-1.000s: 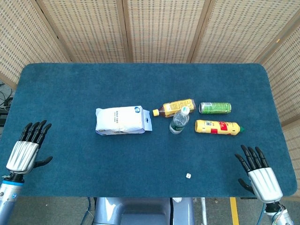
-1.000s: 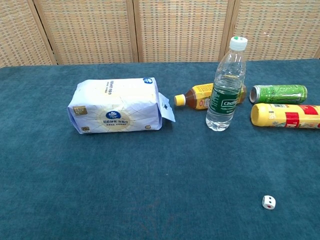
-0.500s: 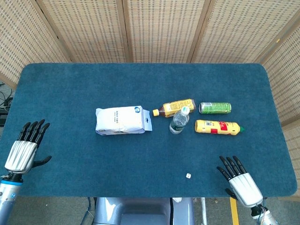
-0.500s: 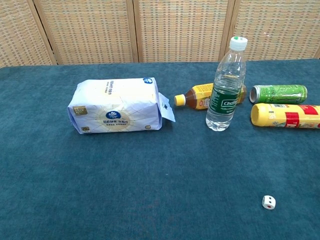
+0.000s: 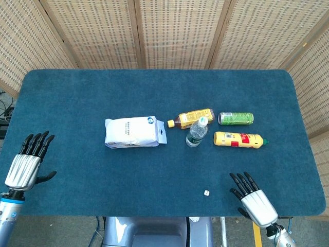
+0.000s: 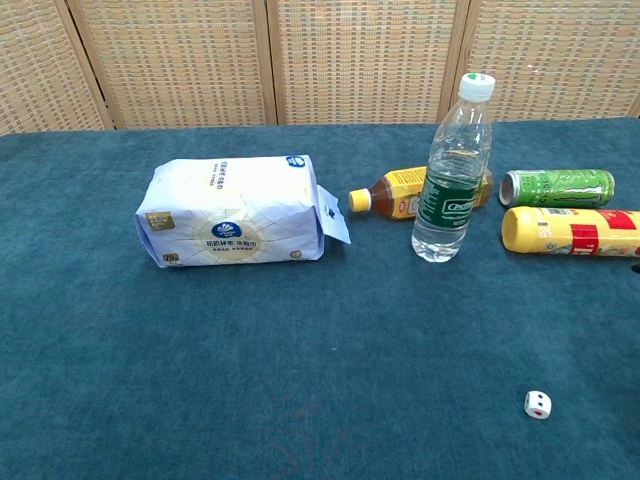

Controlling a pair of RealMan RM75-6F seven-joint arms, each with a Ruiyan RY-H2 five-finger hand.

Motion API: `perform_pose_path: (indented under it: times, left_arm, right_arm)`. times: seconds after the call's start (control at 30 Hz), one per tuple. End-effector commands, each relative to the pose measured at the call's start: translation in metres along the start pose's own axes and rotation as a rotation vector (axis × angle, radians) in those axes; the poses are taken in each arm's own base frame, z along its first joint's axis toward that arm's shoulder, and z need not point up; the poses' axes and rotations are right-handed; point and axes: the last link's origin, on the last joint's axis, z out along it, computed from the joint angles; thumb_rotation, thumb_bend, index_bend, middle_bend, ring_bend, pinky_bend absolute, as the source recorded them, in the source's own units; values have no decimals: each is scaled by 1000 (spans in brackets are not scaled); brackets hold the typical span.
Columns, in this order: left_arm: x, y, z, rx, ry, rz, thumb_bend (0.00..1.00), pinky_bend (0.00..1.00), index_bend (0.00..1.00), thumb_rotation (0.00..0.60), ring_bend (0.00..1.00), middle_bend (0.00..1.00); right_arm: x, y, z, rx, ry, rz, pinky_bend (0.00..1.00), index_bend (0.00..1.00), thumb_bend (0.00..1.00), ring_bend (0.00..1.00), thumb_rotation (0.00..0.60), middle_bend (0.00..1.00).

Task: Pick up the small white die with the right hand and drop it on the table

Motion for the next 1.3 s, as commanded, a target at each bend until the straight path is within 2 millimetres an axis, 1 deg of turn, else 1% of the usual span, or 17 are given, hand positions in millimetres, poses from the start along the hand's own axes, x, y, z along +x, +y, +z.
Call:
perform_pose_path:
  times: [0.03,0.23,0.67,1.03,1.3]
  left_arm:
    - [0,0,0,0,-1,0,30,0,0,600,0,0]
    - [1,-1,0,3,3,-4,30,0,0,600,0,0]
    - [4,-3,-1,8,10,-17,30,0,0,600,0,0]
    - [4,-4,1,10,8,-21,30,0,0,600,0,0]
    - [4,-4,1,12,6,-22,31,0,0,600,0,0]
  right_arm:
    - [3,-7,6,29,14,-1,0,342,208,0,600,0]
    - [4,-19,19,70,9,12,0,350,208,0,600,0]
    - [1,-37,60,108,-42,13,0,372,225,0,600,0]
    - [-3,-44,77,121,-53,22,0,404,232,0,600,0]
    - [-8,-51,80,137,-72,22,0,417,234,0,600,0]
